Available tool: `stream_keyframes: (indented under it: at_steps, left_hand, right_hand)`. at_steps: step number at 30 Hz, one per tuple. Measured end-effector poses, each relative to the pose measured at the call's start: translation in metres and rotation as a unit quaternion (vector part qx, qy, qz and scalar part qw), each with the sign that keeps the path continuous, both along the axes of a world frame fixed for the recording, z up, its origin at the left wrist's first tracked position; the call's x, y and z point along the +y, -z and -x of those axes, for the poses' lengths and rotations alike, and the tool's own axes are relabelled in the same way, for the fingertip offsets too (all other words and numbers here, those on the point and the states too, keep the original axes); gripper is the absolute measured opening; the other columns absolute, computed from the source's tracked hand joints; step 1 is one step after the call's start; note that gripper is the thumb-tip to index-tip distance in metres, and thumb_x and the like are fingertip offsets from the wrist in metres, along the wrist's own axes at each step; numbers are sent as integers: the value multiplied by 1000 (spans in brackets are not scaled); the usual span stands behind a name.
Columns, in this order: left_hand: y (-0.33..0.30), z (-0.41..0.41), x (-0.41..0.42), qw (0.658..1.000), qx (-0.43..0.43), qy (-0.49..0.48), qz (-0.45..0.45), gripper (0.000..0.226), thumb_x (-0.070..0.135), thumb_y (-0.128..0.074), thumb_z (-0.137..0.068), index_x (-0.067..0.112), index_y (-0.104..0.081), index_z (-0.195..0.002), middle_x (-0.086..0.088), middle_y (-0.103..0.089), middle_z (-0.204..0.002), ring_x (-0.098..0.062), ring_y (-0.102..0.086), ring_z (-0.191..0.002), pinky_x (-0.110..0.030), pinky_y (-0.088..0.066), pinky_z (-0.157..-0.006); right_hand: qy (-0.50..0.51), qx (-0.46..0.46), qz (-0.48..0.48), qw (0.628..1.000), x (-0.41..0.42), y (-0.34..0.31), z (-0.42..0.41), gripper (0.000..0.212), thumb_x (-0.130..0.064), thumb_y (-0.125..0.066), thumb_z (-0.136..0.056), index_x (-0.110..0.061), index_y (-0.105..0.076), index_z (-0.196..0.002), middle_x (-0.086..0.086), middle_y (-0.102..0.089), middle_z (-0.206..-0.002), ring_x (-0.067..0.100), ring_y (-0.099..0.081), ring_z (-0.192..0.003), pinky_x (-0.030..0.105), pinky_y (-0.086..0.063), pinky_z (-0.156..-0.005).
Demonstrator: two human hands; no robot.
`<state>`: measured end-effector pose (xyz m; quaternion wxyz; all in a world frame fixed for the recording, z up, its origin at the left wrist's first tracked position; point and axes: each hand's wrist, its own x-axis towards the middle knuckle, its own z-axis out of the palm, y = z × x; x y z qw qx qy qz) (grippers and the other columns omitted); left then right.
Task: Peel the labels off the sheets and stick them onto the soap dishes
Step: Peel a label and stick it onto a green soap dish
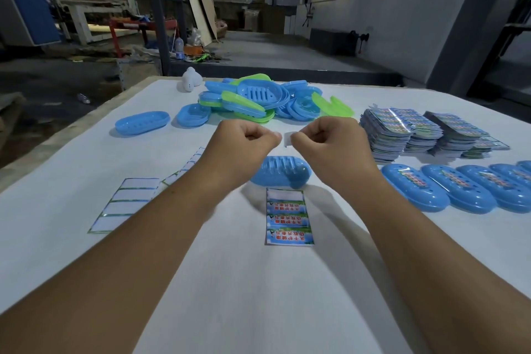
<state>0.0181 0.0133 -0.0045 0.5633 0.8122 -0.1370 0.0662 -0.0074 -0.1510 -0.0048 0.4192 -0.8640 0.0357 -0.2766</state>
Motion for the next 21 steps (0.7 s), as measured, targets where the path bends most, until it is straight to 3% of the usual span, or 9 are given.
stream_keyframes:
  at_steps: [7,12,15,18,21]
  left_hand:
    - [3,-2,-3,999,2,32,15,17,33,-70,-91,28,-75,-76,15,-59,-51,4,-50,-46,-22,-42,-56]
    - [4,-5,-3,999,20,29,12,20,35,-69,-91,25,-76,-76,15,-60,-52,3,-51,-45,-21,-41,-53]
    - [4,-7,-3,998,46,31,23,26,36,-69,-90,19,-75,-73,11,-59,-54,-1,-47,-41,-17,-39,-44]
    - [3,-9,-1,997,61,19,52,33,42,-70,-88,12,-77,-77,7,-58,-57,-2,-45,-42,-22,-38,-49]
    - [4,-11,-1,996,64,-23,61,29,48,-74,-84,20,-77,-76,14,-57,-54,-5,-49,-52,-24,-38,-53]
  right_hand:
    - [-31,-15,4,999,1,2,-2,21,-36,-77,-78,-24,-68,-64,-18,-65,-56,-2,-52,-47,10,-36,-43]
    - [-72,1,-26,997,1,1,-2,19,-30,-76,-81,-23,-71,-64,-1,-71,-62,6,-54,-51,28,-46,-52]
    - [-108,10,-13,994,-1,0,0,20,-35,-79,-86,-24,-75,-70,-3,-73,-65,6,-58,-54,25,-49,-52]
    - [-149,23,-26,988,-2,-1,2,20,-37,-75,-90,-18,-80,-85,-6,-75,-71,3,-59,-54,18,-48,-50]
    - [-109,23,-21,994,-3,1,-1,18,-34,-71,-94,-21,-80,-86,-11,-75,-71,3,-59,-53,24,-52,-52]
